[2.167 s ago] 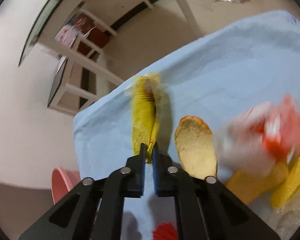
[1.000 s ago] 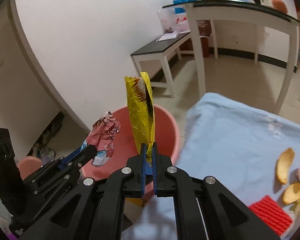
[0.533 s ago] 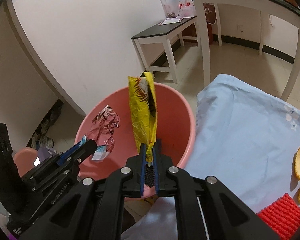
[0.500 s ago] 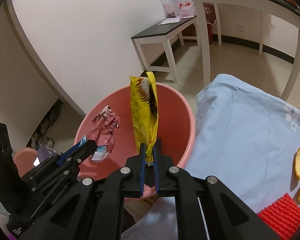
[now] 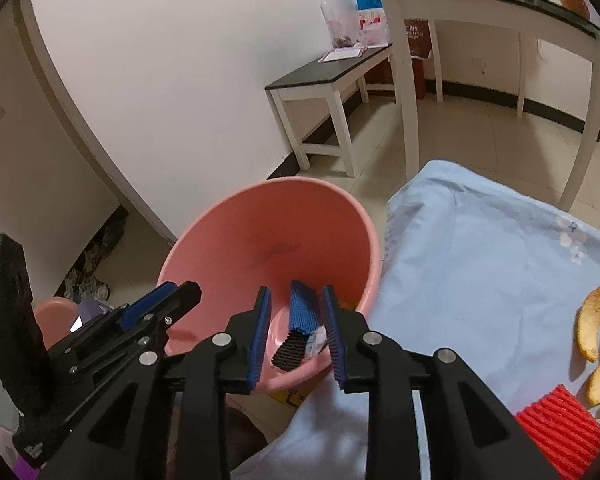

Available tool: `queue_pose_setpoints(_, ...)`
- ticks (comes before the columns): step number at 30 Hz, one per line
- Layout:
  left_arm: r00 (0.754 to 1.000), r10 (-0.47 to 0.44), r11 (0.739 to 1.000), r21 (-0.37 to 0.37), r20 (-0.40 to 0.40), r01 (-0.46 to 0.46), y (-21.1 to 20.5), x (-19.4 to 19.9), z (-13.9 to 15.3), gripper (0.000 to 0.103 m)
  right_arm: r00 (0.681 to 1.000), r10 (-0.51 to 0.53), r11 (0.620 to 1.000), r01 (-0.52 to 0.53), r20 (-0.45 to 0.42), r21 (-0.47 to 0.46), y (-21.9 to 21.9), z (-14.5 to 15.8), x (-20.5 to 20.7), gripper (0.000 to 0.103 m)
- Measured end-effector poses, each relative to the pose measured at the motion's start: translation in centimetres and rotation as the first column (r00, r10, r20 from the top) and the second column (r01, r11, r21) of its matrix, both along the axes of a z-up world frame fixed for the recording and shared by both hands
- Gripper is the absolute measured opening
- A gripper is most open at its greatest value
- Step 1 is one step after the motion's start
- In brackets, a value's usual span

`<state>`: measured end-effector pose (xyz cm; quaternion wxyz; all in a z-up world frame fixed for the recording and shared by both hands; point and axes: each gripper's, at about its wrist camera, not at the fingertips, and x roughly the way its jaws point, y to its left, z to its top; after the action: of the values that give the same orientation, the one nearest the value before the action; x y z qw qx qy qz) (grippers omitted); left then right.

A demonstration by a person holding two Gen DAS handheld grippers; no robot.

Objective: Collect trash
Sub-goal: 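Carry both wrappers over the pink bin and open both tools, then move the left tool back over the table toward the red foam net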

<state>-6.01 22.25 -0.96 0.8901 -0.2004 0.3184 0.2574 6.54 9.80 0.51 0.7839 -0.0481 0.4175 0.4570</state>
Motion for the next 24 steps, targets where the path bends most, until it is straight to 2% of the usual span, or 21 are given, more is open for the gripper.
queue_pose_setpoints(7, 0.996, -0.074, 0.997, 0.006, 0.053, 0.074, -2.4, -0.1, 1.9, 0.029, 0.999, -0.05, 0.999, 0.05, 0.021, 0.011, -4.2, 1.1, -0.7, 0.039)
queue_pose_setpoints(13, 0.982, -0.175, 0.984, 0.023, 0.076, 0.174, -6.1, 0.8, 3.1, 0.029, 0.99, -0.119, 0.993, 0.119, 0.071, 0.005, -9.1, 2.0, -1.1, 0.049)
queue_pose_setpoints(16, 0.97, -0.23, 0.973, 0.005, 0.082, 0.23, -8.1, 1.6, 3.3, 0.029, 0.98, -0.172, 0.985, 0.172, 0.1, 0.005, -12.3, 2.6, -0.9, 0.054)
queue_pose_setpoints(20, 0.952, -0.3, 0.954, 0.004, 0.067, 0.3, -10.7, 2.9, 3.2, 0.029, 0.958, -0.254, 0.967, 0.257, 0.132, -0.004, -16.8, 3.1, 0.0, 0.055)
queue_pose_setpoints(24, 0.932, -0.359, 0.933, -0.001, 0.045, 0.359, -12.9, 4.6, 2.9, 0.029, 0.924, -0.357, 0.932, 0.363, 0.134, -0.017, -22.0, 2.8, 1.3, 0.055)
